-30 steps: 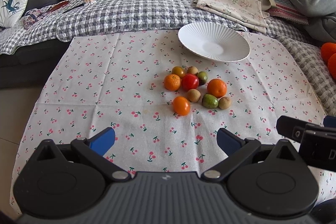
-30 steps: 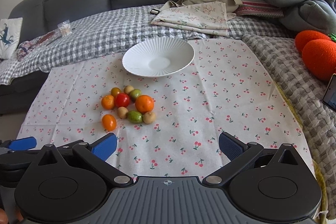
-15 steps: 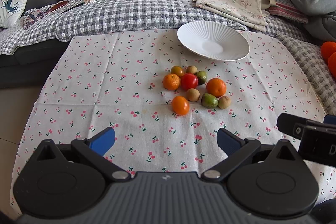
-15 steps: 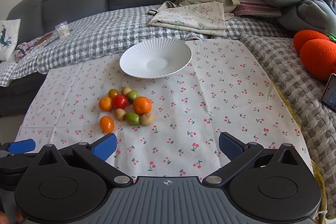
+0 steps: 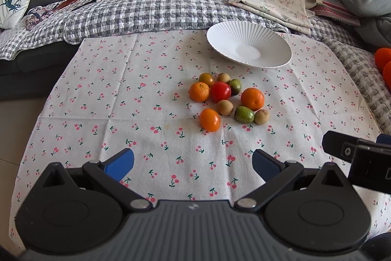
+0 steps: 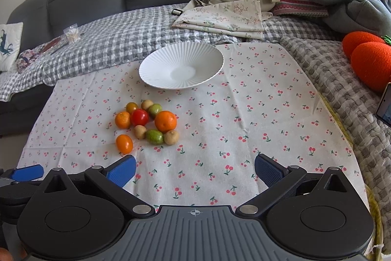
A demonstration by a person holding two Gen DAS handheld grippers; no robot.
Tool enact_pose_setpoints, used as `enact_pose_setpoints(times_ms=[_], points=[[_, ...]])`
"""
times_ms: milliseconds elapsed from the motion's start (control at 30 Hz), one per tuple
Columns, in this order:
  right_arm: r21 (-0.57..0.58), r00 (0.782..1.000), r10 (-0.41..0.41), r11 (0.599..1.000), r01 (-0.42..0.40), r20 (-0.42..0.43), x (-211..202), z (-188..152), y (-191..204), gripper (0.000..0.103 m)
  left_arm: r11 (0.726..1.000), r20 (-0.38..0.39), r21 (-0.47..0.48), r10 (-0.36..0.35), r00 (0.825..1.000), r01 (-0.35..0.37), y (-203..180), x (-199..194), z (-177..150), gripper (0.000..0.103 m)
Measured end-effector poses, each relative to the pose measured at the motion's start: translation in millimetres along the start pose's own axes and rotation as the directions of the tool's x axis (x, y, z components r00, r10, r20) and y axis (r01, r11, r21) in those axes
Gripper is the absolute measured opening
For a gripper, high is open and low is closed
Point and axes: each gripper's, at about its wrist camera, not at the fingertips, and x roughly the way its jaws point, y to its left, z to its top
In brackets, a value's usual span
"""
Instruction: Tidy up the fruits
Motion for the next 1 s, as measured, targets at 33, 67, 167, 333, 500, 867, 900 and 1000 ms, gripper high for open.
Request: enact_pose_setpoints(times_ms=[33, 67, 167, 333, 500, 867, 900, 1000], points=[[0.0, 1.0, -0.001, 1.0, 0.001, -0.001, 1, 0, 0, 0.103, 1.0, 0.0, 0.0, 0.0, 1.0, 0.0, 0, 0, 0, 0.102], [0.0, 1.0, -0.002, 1.0, 0.002, -0.001, 1, 0, 0, 0.103, 1.0, 0.0, 0.0, -0.001, 1.0, 0.001, 0, 0, 0, 0.102], [-0.002, 1.0, -0.004, 1.0, 0.004, -0.002, 3, 0, 0, 0.103, 1.0, -0.003, 0.001, -0.002, 1.0, 0.002, -1, 4, 0, 0.102], [-0.002, 1.0, -0.006, 1.0, 0.006, -0.002, 6, 1, 0, 0.103, 1.0, -0.007, 0.014, 0.0, 1.0, 0.001, -3, 10, 1, 0.102], [0.004, 1.0, -0.001, 1.0, 0.001, -0.004, 13, 2, 0, 0.103, 1.0, -0.009, 0.017, -0.002, 1.0, 0.002, -3, 17, 3, 0.102], [-0.012, 1.0, 0.004, 1.0, -0.004, -0.014, 36, 2, -1, 0.103, 0.998, -0.008, 0.052, -0.017, 1.0, 0.017, -3, 41, 2, 0.102], [-0.013, 1.0, 0.007, 1.0, -0.007, -0.013, 38, 2, -2, 0.103, 0.998, -0.006, 0.057, -0.022, 1.0, 0.023, -3, 43, 2, 0.102], [-0.012, 1.0, 0.025, 1.0, -0.025, -0.003, 46, 2, -6, 0.103, 0.997, -0.008, 0.066, -0.034, 0.999, 0.034, -2, 51, 2, 0.102]])
